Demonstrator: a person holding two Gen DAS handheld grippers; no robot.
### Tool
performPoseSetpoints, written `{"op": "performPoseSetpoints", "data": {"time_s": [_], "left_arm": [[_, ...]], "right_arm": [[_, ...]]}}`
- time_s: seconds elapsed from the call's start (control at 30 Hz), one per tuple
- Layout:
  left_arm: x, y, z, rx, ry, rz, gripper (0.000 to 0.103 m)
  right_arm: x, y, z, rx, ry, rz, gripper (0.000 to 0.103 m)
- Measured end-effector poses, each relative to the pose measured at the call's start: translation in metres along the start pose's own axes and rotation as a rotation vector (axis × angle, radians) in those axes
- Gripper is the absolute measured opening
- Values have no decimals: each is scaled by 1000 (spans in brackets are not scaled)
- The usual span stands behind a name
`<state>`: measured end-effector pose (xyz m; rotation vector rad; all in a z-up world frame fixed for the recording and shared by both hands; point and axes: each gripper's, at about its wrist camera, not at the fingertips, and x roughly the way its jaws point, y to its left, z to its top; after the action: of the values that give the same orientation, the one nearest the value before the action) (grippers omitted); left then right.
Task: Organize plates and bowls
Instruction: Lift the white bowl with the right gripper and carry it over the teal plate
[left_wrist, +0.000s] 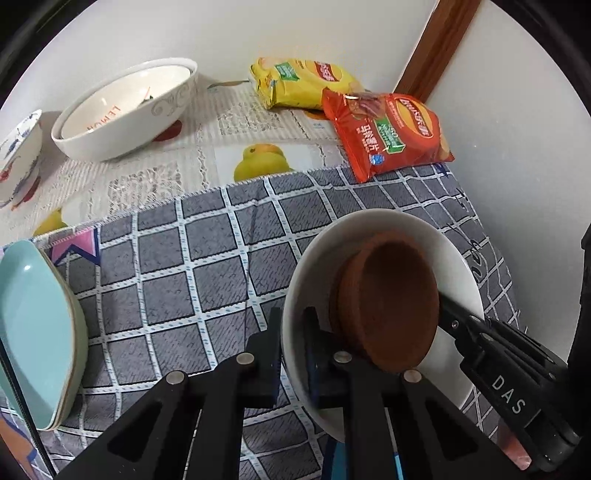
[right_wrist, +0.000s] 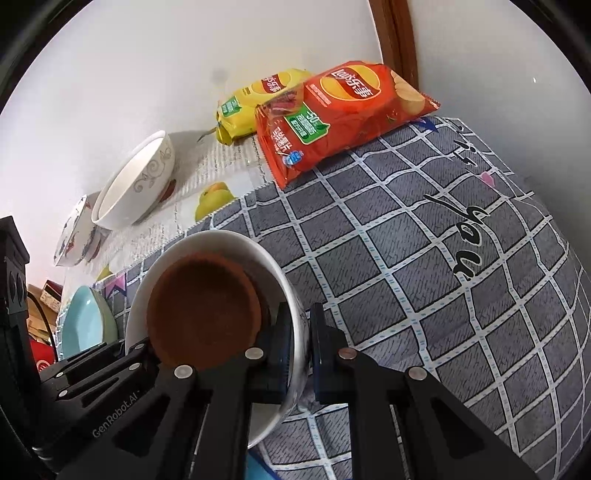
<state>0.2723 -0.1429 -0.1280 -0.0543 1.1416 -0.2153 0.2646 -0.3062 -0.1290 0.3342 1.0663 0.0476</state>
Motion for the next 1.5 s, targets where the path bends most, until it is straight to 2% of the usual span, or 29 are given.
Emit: {"op": "performPoseSetpoints", "data": {"time_s": [0.63,0.87,1.17,1.5], "left_arm": [[-48,16,-1,49,-20,-27,11],[-61,30,-9,52,-21,-23,11],[-68,57,-17,48,-27,-31,11],[-71,102,-9,43,-38,-20,11]], "right_arm": [[-47,39,-17,30,-68,-21,10],[-55,54,-27,38,-67,-13,10],[-54,80,-39,28,-70,-23,10],[-37,124,-37,11,-85,-10,10]]}}
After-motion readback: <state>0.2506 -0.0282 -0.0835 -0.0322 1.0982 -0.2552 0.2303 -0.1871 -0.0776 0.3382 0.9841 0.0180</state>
